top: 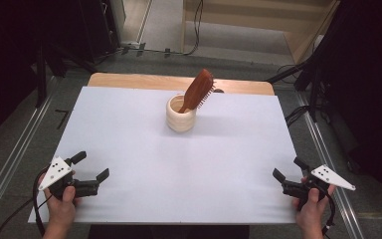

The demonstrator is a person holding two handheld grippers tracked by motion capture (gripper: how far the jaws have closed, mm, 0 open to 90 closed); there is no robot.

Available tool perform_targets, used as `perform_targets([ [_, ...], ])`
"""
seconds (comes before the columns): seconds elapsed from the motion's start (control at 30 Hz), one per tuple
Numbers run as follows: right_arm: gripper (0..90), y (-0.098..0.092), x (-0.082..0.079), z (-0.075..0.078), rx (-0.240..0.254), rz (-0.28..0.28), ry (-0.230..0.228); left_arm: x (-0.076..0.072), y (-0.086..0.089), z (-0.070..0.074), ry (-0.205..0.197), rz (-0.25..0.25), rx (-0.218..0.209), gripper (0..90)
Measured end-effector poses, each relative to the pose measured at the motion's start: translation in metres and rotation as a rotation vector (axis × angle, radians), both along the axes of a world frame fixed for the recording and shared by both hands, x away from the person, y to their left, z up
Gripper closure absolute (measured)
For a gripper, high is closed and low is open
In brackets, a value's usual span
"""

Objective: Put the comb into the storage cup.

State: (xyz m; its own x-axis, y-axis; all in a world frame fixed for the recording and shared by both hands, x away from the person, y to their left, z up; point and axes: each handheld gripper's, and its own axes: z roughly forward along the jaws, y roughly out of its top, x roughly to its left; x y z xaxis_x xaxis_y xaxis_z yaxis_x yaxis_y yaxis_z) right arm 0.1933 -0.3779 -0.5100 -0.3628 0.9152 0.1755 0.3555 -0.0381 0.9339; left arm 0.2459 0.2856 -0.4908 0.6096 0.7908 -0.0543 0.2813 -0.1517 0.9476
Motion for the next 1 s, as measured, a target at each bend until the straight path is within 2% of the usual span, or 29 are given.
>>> perform_targets([
  [0.17,0.0,-0.0007,-0.0023,-0.0005,-0.028,0.004,0.005,-0.0002,-0.0003,0.0000,0.001,0.000,0.000,0.0],
  [0.47,0.0,-0.0043,-0.0039,-0.0057,0.001,-0.004,0.000,-0.0003,-0.0003,0.0000,0.000,-0.002,0.001,0.0],
  [0.73,0.0,0.0027,0.0002,-0.0085,-0.038,-0.009,0.011,-0.0001,-0.0002,-0.0001,0.000,0.001,0.001,0.0],
  [1.0,0.0,0.0018,0.0010,-0.0090,-0.026,-0.006,0.011,0.0001,-0.0003,-0.0003,-0.006,0.010,0.003,0.0],
])
